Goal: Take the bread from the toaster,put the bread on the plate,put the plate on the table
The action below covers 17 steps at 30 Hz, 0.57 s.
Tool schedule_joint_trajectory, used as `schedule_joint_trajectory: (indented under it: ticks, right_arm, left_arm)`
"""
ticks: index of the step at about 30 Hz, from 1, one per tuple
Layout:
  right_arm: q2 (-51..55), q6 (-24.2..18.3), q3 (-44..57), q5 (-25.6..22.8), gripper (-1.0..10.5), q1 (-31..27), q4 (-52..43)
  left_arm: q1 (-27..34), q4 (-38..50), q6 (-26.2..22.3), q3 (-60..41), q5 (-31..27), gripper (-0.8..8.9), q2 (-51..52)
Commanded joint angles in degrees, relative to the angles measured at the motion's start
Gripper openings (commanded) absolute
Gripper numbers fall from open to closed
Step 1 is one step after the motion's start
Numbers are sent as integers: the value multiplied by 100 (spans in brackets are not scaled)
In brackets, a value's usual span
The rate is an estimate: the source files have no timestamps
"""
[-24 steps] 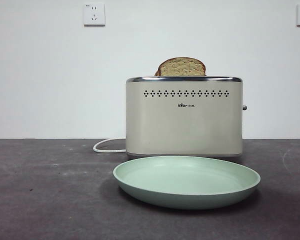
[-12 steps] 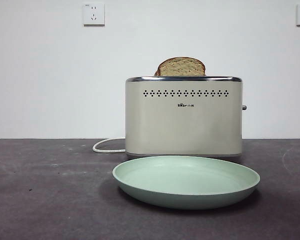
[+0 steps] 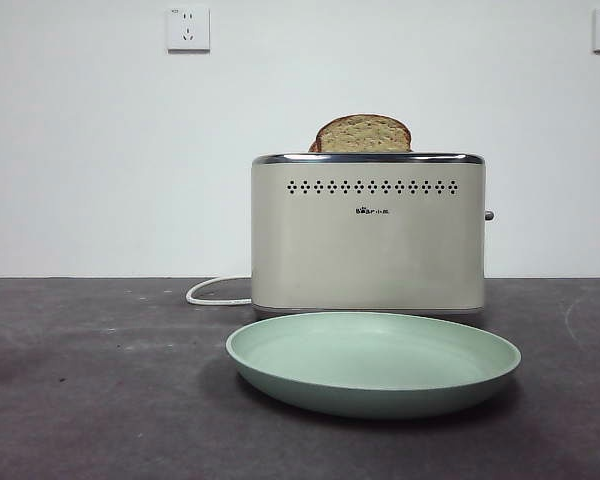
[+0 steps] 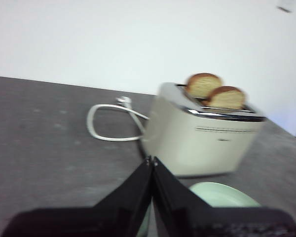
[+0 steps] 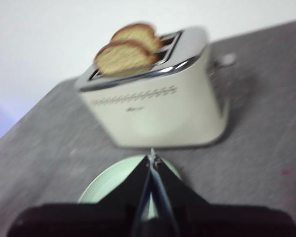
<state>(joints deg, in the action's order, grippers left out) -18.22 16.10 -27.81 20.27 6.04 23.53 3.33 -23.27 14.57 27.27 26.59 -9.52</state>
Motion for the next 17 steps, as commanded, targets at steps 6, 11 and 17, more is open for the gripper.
schedule_joint_trajectory:
  ticks: [6, 11, 17]
  right_arm:
    - [-1266, -901, -1797, 822, -12, 7, 1781]
    - [-1775, -1515, -2638, 1132, -12, 11, 2953]
    - [-1891, -1790, -2916, 1272, -11, 11, 3390]
  left_arm:
    - [2, -1163, -662, 1412, 942, -6, -1043]
    - [-52, -2015, -1158, 2186, 1145, -6, -1565]
    - [-160, -2284, -1316, 2575, 1139, -7, -1733]
